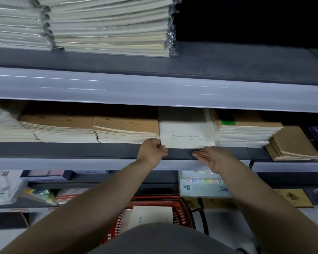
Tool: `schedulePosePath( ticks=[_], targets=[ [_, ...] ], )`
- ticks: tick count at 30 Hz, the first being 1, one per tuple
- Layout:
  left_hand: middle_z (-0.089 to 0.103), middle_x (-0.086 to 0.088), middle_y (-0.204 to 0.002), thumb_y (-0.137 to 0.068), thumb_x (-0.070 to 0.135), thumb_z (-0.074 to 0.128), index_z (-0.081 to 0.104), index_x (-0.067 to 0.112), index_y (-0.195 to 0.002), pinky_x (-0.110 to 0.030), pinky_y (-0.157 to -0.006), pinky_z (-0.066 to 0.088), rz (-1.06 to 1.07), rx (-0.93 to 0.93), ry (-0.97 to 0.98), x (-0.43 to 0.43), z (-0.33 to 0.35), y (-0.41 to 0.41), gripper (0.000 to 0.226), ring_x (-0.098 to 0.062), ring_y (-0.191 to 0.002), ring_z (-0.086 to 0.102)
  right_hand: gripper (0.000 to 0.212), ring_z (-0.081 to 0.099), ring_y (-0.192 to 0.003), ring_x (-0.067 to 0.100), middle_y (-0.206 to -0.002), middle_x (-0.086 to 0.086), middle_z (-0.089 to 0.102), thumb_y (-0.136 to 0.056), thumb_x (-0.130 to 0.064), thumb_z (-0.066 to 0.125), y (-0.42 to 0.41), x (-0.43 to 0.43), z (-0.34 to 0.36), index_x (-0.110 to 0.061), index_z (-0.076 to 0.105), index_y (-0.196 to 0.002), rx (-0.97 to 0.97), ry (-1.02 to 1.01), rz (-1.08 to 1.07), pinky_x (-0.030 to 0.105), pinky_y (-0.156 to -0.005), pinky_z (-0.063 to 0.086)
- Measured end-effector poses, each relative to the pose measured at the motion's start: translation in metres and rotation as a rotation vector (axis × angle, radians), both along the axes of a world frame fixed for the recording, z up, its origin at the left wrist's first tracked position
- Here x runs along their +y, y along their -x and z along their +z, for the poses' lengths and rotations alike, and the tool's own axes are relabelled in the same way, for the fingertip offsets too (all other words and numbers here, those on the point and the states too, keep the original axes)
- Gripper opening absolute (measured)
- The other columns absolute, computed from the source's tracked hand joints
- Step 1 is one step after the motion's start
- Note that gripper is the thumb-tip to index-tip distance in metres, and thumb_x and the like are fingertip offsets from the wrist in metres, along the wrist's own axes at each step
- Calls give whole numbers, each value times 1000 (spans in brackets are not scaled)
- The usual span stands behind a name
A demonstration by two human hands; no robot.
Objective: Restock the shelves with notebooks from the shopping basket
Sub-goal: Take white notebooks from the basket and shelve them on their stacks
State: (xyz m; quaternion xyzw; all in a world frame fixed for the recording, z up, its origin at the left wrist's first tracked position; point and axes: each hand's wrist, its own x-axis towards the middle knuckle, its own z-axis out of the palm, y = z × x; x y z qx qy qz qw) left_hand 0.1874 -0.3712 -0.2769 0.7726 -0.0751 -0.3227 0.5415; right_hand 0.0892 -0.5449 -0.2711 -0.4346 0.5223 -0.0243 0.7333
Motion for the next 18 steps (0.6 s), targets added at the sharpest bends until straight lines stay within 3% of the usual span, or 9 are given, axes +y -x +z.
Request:
schedulePosePath(
  ticks=[1, 3, 4, 8, 14, 18],
  targets=[
    [67, -12, -98, -100, 6, 45, 54, -1, -124, -11, -58, 51, 15, 19, 7, -2, 1, -1, 26, -13, -75, 66, 27, 63, -102, 35, -112, 26, 59, -104, -7, 36, -5, -2, 0, 12, 48, -120, 18, -13, 4, 35, -83, 52],
    [68, -20, -107, -102, 9, 43, 56, 6, -101, -16, -55, 52, 62, 111, 9, -6, 3, -3, 14, -15, -73, 66, 27, 63, -99, 34, -114, 26, 60, -105, -11, 37, -9, -5, 1, 10, 50, -116, 55, -33, 23, 37, -83, 51],
    [68, -23, -110, -104, 12, 41, 56, 6, -92, -19, -55, 52, 91, 178, 5, -7, 4, -5, 20, -19, -74, 66, 26, 64, -93, 31, -112, 24, 62, -104, -15, 39, -11, -6, 2, 7, 51, -112, 75, -36, 50, 38, -83, 51],
    [70, -18, -99, -105, 28, 39, 61, -3, -101, -27, -62, 54, 151, 315, -19, -8, -1, -10, 39, -23, -81, 68, 29, 65, -83, 23, -108, 16, 66, -102, -27, 46, -14, -9, -1, 0, 52, -109, 137, -32, 128, 44, -94, 47],
    [71, -2, -66, -105, 33, 38, 64, 7, -86, -28, -57, 51, 202, 300, -68, -14, -12, -14, 41, -8, -58, 69, 35, 65, -81, 23, -120, 18, 64, -102, -28, 46, -17, -13, -3, 2, 51, -119, 164, -25, 168, 43, -87, 49],
    [71, -1, -66, -105, 33, 37, 63, 8, -85, -29, -57, 50, 195, 269, -86, -16, -14, -13, 41, -9, -58, 69, 36, 66, -92, 26, -121, 19, 63, -103, -27, 45, -19, -16, -4, 3, 50, -123, 157, -23, 170, 44, -89, 49]
  ],
)
